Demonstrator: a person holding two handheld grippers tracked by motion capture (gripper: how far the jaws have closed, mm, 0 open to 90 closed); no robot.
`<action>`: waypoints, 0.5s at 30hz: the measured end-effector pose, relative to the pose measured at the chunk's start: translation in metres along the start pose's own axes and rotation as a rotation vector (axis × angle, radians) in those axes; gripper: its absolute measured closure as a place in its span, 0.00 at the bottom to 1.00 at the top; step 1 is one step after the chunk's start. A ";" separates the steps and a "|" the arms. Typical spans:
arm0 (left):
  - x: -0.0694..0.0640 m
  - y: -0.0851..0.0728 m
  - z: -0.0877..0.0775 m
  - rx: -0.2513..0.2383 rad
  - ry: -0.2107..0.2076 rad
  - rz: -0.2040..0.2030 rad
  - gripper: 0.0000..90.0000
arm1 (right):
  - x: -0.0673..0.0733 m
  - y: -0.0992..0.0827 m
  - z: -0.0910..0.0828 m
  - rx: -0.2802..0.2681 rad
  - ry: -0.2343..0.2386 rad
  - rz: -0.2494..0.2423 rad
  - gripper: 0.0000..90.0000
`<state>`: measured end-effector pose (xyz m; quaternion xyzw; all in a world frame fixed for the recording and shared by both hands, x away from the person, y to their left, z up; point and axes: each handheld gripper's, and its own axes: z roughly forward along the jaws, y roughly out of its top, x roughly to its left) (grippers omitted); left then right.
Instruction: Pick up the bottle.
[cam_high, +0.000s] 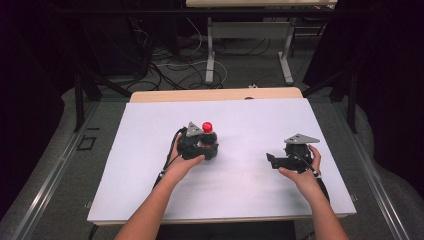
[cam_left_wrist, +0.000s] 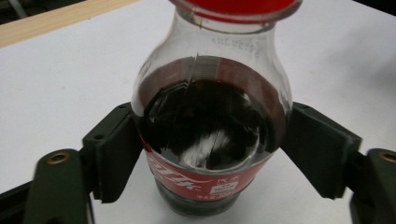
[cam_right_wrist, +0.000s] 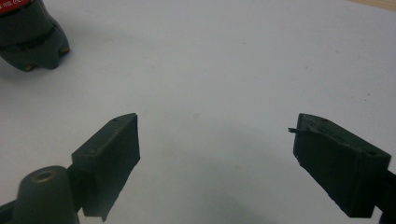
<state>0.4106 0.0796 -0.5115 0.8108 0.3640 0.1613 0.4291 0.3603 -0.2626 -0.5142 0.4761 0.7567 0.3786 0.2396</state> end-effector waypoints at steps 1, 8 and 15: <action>0.000 0.000 0.000 0.000 0.000 0.000 0.31 | 0.000 0.000 0.000 0.000 0.000 0.000 0.16; 0.002 0.000 -0.001 0.006 0.001 0.011 0.32 | 0.002 0.000 0.000 -0.001 -0.002 0.004 0.16; -0.001 0.004 -0.001 0.031 0.012 0.010 0.33 | 0.002 0.000 0.001 0.001 0.001 0.003 0.16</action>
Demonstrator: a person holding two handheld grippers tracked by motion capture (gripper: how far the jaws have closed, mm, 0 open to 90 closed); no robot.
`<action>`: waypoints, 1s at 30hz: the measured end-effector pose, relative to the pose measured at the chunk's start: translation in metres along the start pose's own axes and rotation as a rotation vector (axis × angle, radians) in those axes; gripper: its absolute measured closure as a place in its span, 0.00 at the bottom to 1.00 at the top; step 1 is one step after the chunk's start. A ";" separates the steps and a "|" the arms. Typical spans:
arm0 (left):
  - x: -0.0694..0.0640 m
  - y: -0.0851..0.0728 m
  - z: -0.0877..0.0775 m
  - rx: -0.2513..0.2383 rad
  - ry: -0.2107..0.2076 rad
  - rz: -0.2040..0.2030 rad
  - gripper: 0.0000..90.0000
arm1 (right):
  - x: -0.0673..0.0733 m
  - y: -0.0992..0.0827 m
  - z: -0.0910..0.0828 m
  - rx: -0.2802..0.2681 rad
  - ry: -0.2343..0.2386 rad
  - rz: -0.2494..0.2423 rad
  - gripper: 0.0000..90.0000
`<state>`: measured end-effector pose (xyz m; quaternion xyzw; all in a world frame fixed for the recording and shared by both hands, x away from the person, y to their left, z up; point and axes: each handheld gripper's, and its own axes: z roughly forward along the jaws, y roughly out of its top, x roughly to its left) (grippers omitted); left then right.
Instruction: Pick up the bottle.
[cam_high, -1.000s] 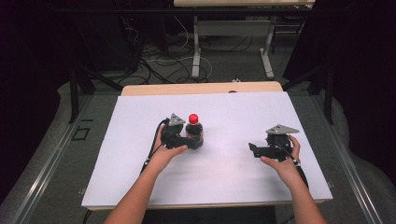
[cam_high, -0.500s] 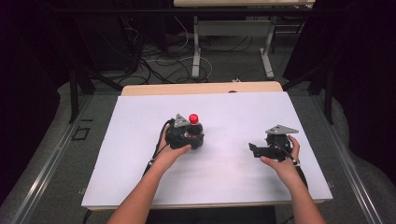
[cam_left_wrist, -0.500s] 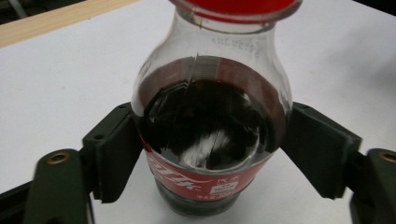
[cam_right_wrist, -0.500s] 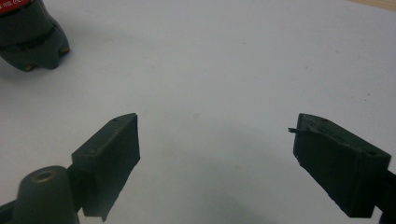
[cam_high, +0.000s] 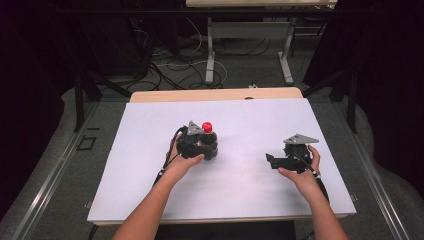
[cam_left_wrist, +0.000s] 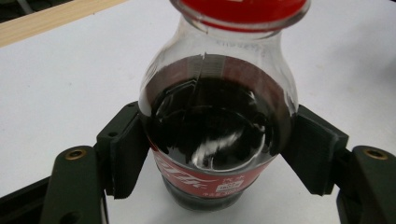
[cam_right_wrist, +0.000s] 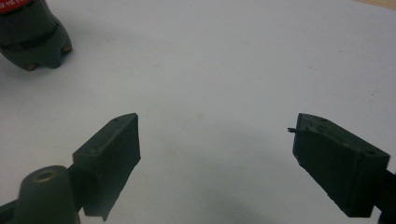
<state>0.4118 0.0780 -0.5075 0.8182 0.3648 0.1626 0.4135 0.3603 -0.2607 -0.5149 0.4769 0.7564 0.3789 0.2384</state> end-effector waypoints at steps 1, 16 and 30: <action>0.000 0.000 0.000 0.005 0.002 0.002 0.33 | 0.000 0.000 0.000 0.003 0.000 0.002 0.16; -0.001 0.007 -0.018 0.010 -0.027 0.012 0.34 | 0.001 -0.001 0.002 -0.002 0.007 0.009 0.17; -0.020 0.006 -0.059 0.046 -0.091 0.053 0.34 | 0.041 0.033 -0.017 -0.080 0.199 -0.066 0.36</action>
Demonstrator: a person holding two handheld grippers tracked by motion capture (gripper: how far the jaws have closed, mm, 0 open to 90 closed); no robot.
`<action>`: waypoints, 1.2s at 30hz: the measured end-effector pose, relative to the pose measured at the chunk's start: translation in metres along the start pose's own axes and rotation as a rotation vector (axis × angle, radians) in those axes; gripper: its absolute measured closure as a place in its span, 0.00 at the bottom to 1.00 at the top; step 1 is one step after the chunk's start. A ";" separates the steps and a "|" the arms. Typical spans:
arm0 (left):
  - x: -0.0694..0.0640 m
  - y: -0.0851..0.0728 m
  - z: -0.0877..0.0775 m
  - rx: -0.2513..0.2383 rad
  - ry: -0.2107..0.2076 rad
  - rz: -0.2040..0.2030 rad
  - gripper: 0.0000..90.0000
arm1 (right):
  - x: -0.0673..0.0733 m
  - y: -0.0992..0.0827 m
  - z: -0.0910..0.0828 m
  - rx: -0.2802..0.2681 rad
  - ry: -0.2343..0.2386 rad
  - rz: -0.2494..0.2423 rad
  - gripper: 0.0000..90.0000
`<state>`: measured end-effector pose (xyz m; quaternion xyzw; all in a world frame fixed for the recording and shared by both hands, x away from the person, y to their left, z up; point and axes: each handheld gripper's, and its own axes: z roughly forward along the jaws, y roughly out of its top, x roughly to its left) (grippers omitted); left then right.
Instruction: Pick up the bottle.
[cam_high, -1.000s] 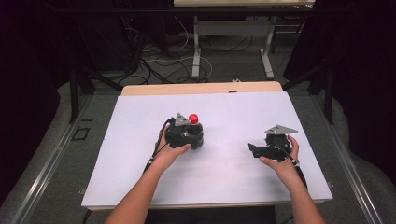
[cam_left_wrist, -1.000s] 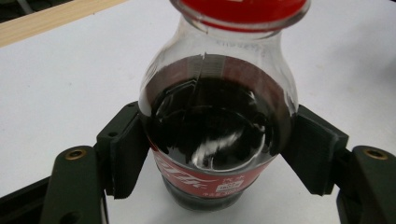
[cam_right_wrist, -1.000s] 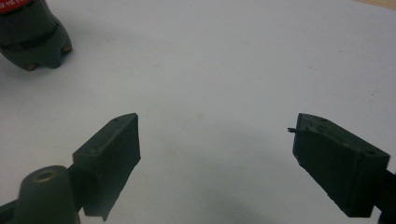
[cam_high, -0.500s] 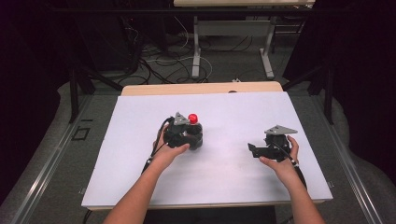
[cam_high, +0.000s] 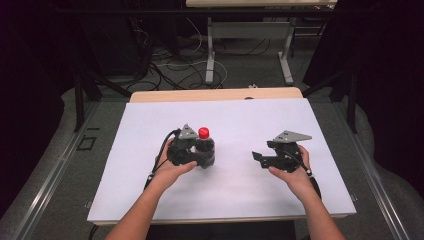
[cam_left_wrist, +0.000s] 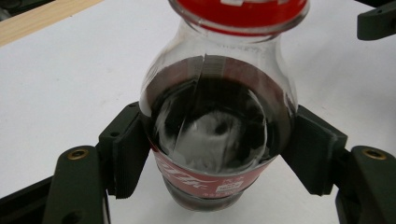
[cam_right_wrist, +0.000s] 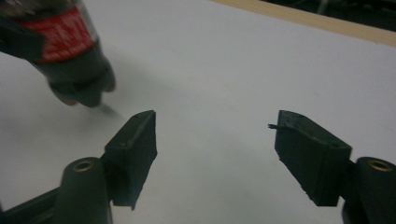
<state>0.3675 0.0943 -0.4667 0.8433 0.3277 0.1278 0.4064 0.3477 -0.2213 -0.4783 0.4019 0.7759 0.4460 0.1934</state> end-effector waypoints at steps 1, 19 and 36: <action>-0.002 0.000 -0.001 -0.005 0.000 0.005 0.34 | 0.005 0.005 -0.001 -0.007 0.018 -0.006 0.37; -0.025 -0.009 0.002 0.017 -0.038 0.038 0.34 | 0.081 0.080 -0.001 -0.056 0.216 -0.106 0.51; -0.045 -0.007 0.005 0.018 -0.082 0.076 0.34 | 0.100 0.083 0.020 -0.018 0.226 -0.118 0.62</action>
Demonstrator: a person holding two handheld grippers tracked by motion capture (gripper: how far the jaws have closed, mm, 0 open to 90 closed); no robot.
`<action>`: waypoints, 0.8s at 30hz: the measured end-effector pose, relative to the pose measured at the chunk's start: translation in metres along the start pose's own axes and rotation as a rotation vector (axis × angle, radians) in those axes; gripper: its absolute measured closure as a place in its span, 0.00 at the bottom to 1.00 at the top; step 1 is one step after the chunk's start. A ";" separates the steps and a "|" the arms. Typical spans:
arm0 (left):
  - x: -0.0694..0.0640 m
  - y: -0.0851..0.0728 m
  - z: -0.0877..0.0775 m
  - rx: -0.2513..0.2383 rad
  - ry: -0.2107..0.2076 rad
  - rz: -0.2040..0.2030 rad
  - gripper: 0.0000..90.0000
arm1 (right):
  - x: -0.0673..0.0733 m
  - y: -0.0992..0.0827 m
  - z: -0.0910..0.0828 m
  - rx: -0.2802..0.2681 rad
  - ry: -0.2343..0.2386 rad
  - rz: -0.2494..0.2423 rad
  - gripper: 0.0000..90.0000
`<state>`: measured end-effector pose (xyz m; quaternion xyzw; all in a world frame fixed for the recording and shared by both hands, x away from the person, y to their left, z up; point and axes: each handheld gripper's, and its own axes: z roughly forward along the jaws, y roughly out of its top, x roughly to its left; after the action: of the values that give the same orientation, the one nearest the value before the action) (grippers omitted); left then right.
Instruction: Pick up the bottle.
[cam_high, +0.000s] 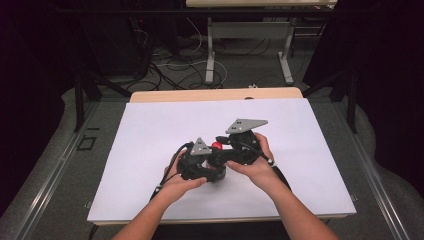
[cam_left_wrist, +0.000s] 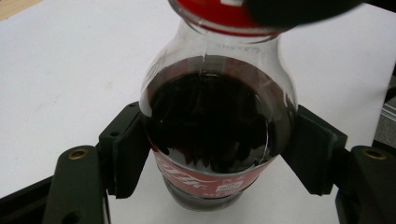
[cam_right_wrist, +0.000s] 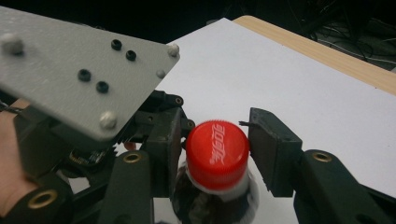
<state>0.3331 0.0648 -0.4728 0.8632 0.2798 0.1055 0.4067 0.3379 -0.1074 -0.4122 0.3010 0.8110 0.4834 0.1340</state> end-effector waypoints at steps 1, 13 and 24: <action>-0.001 0.001 -0.001 0.004 -0.008 0.008 0.34 | 0.001 0.000 0.001 -0.004 0.002 0.000 0.63; -0.007 0.002 0.001 0.012 -0.028 0.027 0.34 | 0.002 -0.003 0.000 0.022 0.015 -0.040 0.68; -0.011 0.003 -0.001 0.019 -0.098 0.047 0.34 | -0.011 -0.003 -0.008 0.036 0.166 -0.111 0.68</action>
<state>0.3252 0.0578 -0.4689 0.8775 0.2403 0.0699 0.4091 0.3416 -0.1212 -0.4119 0.2172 0.8432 0.4839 0.0876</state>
